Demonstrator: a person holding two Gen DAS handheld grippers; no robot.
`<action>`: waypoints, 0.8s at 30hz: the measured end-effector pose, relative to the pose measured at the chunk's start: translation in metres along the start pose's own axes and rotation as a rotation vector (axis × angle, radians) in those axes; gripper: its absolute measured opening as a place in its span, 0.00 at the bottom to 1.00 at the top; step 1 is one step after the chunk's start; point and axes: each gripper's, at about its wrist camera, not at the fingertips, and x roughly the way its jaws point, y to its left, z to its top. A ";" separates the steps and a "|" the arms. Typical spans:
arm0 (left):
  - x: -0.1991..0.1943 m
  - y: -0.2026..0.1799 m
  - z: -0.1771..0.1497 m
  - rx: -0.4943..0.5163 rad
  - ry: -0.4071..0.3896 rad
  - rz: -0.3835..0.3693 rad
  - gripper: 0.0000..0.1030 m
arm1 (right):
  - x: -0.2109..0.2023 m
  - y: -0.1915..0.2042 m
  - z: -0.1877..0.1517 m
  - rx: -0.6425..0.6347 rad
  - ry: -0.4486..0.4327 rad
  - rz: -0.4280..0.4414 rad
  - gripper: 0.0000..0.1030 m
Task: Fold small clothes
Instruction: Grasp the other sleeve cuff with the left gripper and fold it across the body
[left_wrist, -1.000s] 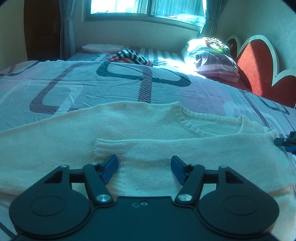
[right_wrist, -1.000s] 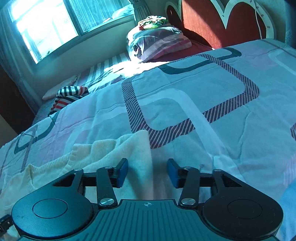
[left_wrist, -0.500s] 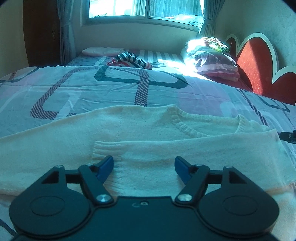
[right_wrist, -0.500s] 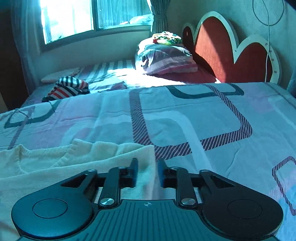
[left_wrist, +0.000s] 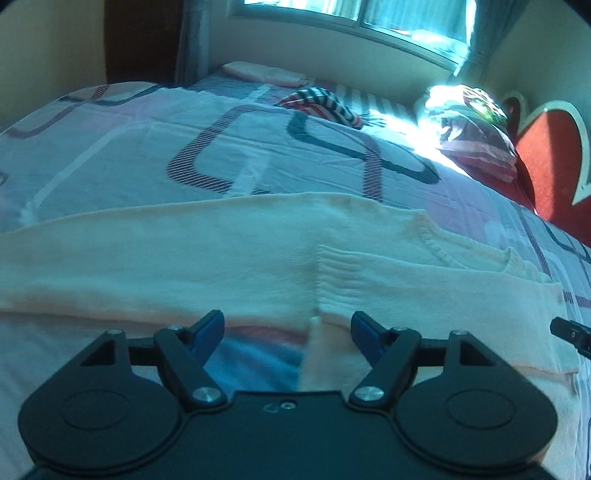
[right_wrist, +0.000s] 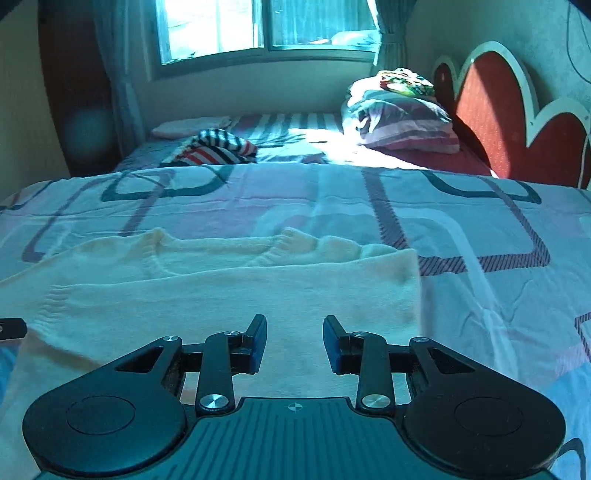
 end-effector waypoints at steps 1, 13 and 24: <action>-0.003 0.014 -0.002 -0.034 0.001 0.007 0.72 | -0.002 0.012 -0.001 -0.009 -0.001 0.025 0.35; -0.033 0.156 -0.021 -0.359 -0.014 0.087 0.70 | 0.014 0.133 -0.012 -0.114 0.020 0.194 0.40; -0.020 0.238 -0.017 -0.622 -0.128 -0.012 0.70 | 0.050 0.172 -0.010 -0.123 0.048 0.189 0.40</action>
